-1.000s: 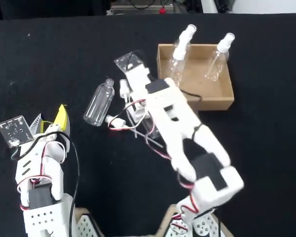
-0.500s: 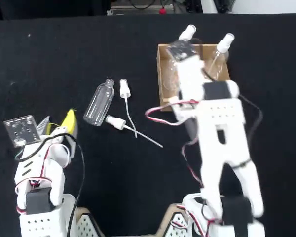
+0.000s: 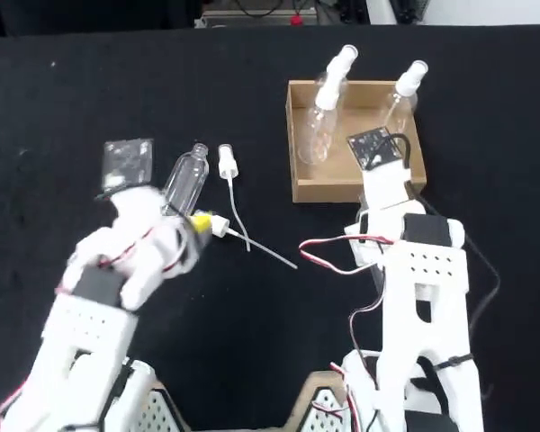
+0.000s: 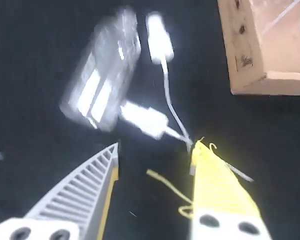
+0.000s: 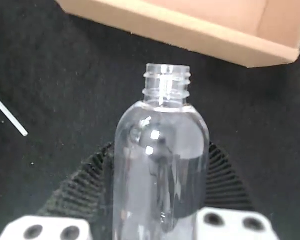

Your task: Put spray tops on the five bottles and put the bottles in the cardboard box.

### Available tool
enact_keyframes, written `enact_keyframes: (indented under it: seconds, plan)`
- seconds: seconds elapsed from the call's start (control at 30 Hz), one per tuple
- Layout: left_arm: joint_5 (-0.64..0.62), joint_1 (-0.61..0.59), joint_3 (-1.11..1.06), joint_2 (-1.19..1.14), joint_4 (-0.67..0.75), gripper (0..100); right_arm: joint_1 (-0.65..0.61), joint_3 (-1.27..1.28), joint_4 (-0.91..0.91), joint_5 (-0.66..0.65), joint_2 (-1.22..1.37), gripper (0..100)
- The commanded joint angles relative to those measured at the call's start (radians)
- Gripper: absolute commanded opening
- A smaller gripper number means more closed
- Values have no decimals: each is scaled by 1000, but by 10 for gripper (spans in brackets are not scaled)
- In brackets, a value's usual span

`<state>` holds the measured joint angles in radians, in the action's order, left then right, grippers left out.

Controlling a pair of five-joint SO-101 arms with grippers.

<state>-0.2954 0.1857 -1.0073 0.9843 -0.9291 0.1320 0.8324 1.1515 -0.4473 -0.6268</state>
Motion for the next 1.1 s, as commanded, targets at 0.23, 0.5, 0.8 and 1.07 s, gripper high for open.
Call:
enact_keyframes:
  seconds: [0.23, 0.5, 0.8, 1.07]
  plan:
    - [-511, 122, 87, -328, 86, 338, 20, 2, -17, -8, -51, 178]
    - [-585, 125, 50, -482, 295, 339, 20, 54, -15, -8, -56, 178]
    - [-586, -2, 116, -695, 391, 339, 15, 65, -26, -9, -56, 178]
    - [-586, -8, 216, -815, 393, 338, 17, 71, -26, -9, -56, 178]
